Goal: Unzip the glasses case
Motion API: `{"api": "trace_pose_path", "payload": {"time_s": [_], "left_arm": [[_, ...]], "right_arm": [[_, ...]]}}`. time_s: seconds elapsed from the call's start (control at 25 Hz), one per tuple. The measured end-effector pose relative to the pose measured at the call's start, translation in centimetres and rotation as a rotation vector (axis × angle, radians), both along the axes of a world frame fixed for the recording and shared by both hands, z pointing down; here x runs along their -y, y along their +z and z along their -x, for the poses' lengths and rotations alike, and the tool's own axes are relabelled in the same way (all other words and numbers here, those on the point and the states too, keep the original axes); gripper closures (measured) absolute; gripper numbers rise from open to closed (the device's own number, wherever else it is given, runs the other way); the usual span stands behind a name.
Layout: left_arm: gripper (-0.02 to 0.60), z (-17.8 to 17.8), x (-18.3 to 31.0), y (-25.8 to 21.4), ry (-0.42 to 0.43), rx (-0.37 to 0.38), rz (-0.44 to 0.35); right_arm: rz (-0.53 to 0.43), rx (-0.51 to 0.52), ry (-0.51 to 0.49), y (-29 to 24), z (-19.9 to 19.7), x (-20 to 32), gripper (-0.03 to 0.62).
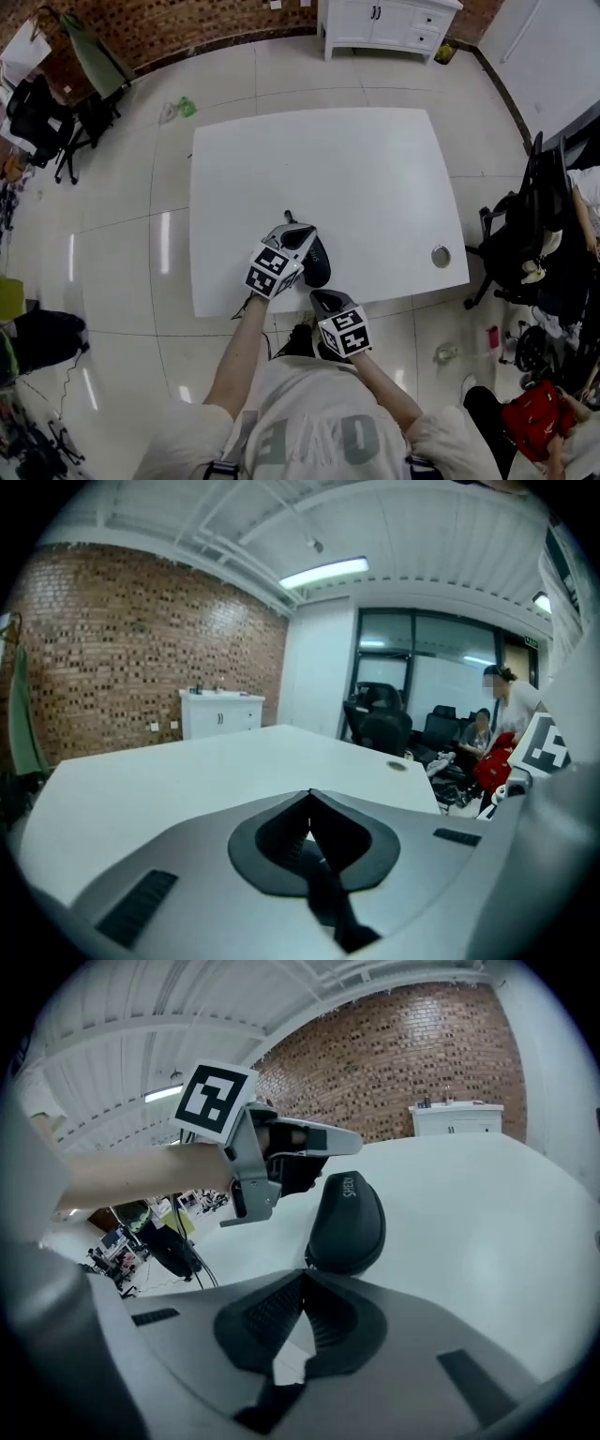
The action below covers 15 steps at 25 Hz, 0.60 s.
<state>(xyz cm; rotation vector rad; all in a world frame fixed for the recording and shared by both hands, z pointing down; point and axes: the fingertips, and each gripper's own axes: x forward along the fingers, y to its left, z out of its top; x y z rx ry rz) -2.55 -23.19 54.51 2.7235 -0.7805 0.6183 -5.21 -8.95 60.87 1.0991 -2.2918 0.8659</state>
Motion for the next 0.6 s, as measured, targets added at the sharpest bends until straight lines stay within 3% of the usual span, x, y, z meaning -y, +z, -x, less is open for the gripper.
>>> {"api": "trace_pose_path", "payload": {"time_s": [0.16,0.28,0.48,0.6], "left_arm": [[0.577,0.2,-0.3,2.2,0.025,0.042,0.061],[0.577,0.3,0.6,2.5,-0.017,0.034,0.073],[0.577,0.8,2.1,2.7,-0.07,0.092,0.092],[0.577,1.1,2.9,2.6,-0.136,0.07,0.138]], "right_arm": [[0.008,-0.026,0.021,0.2,-0.6,1.3,0.592],[-0.011,-0.071,0.065,0.2,-2.8,2.9,0.592],[-0.054,-0.125,0.231,0.7,-8.0,7.4,0.592],[-0.114,-0.177,0.251,0.4,-9.5,10.1,0.592]]}}
